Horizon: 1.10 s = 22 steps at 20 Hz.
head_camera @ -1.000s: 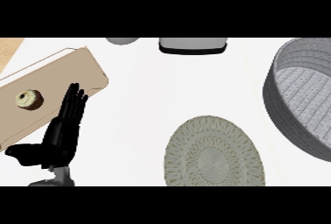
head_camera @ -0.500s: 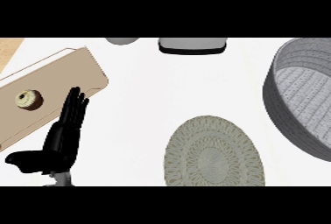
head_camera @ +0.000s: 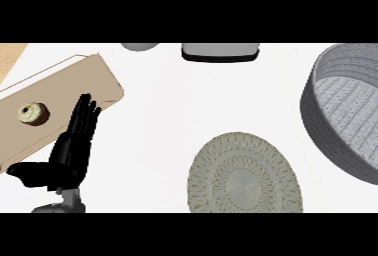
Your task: Pick the tomato from the placemat and place it in the basket
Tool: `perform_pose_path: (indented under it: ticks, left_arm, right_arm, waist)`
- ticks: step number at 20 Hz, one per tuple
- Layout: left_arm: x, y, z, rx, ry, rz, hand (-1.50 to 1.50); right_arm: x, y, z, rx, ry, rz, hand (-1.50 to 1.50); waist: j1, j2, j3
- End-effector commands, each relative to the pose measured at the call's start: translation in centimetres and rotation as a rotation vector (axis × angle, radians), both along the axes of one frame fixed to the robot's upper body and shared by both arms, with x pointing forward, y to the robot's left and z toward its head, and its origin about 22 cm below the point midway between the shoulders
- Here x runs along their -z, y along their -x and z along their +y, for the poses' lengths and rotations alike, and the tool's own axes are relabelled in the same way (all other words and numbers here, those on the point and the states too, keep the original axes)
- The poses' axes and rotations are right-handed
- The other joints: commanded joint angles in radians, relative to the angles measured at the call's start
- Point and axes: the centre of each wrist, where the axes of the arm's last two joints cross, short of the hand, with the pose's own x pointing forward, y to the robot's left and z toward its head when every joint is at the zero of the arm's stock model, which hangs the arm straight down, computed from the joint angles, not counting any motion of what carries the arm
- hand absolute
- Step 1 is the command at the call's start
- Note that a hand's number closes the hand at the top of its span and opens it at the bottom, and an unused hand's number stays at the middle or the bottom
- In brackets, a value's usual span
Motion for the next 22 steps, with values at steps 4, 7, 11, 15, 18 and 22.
perform_pose_path:
  ticks: [4, 7, 11, 15, 18, 22]
  left_arm:
    - [1.5, 0.9, 0.6, 0.008, 0.011, -0.012, 0.0]
    - [0.4, -0.5, 0.8, -0.005, -0.007, -0.009, 0.0]
    - [0.8, -0.7, 1.1, -0.025, -0.001, -0.008, 0.0]
    - [-2.0, -1.0, -0.1, -0.014, -0.005, 0.0, 0.0]
    - [-0.3, -1.0, 0.7, -0.018, -0.008, 0.003, 0.0]
    - [0.6, 1.4, -1.0, -0.001, 0.011, 0.004, 0.0]
  right_arm:
    - [3.5, -1.2, -0.8, -0.025, 0.002, 0.012, -1.5]
    - [3.0, -2.1, -0.8, -0.032, -0.072, -0.032, -1.5]
    - [0.9, -1.1, -2.2, -0.044, -0.156, -0.164, -1.5]
    - [-1.0, -1.4, -2.4, 0.01, -0.145, -0.29, -1.5]
    - [-2.5, -1.4, -3.1, 0.053, -0.175, -0.329, -1.5]
    - [-4.1, 1.9, -5.9, 0.12, -0.15, -0.338, -1.5]
  waist:
    - [0.009, 0.002, 0.001]
    - [0.006, 0.002, 0.001]
    - [-0.003, 0.0, 0.0]
    - [-0.005, -0.002, 0.0]
    - [-0.003, -0.001, 0.0]
    - [-0.005, -0.002, 0.0]
